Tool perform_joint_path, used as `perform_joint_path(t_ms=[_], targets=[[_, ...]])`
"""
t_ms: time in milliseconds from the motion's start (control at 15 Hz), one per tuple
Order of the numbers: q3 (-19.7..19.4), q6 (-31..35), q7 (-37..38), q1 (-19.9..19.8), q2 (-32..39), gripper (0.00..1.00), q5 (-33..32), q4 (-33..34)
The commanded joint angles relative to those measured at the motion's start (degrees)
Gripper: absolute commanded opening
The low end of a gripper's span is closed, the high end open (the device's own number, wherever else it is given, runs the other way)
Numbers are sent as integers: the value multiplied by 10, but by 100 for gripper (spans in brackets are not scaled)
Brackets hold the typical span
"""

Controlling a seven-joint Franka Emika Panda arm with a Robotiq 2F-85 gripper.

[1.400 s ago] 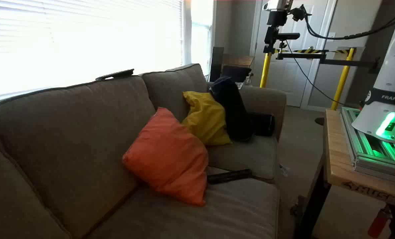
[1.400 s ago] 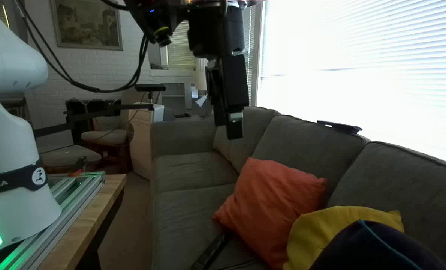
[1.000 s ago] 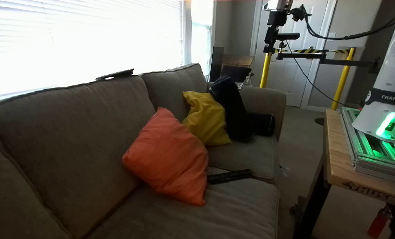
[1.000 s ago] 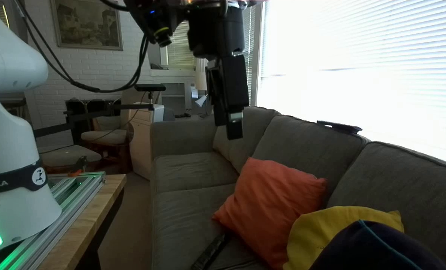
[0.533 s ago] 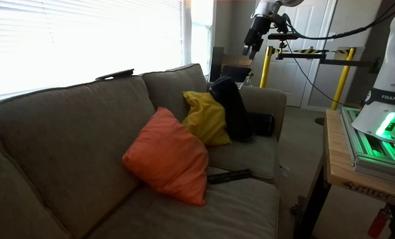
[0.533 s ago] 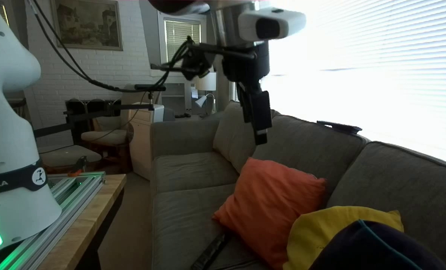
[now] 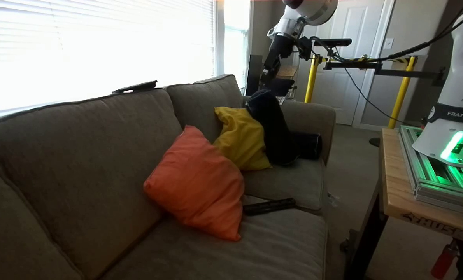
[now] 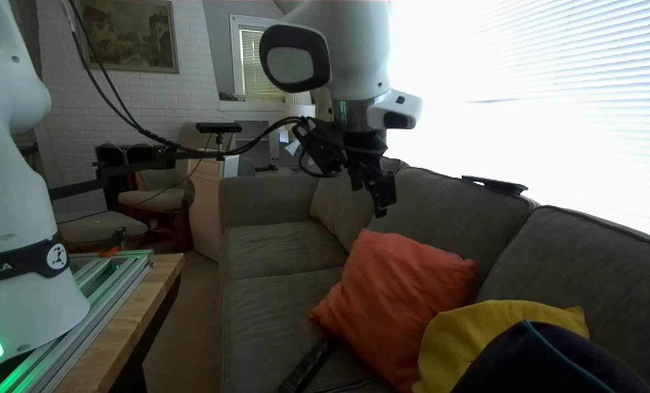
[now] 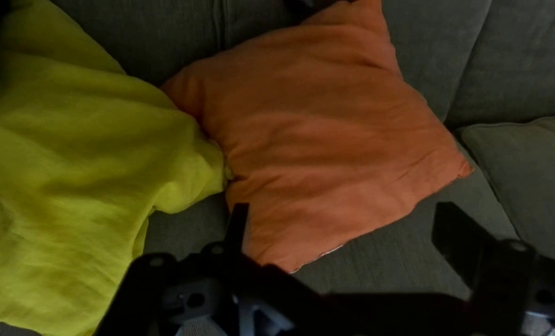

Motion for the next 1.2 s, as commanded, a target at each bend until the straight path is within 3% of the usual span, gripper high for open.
perform_joint_path(t_ms=[0, 200, 533, 1133], targets=[[47, 5, 2, -46, 7, 100, -8, 1], [46, -16, -49, -73, -5, 100, 48, -2], [85, -36, -193, -120, 88, 100, 173, 62], [182, 44, -282, -91, 252, 100, 169, 174]])
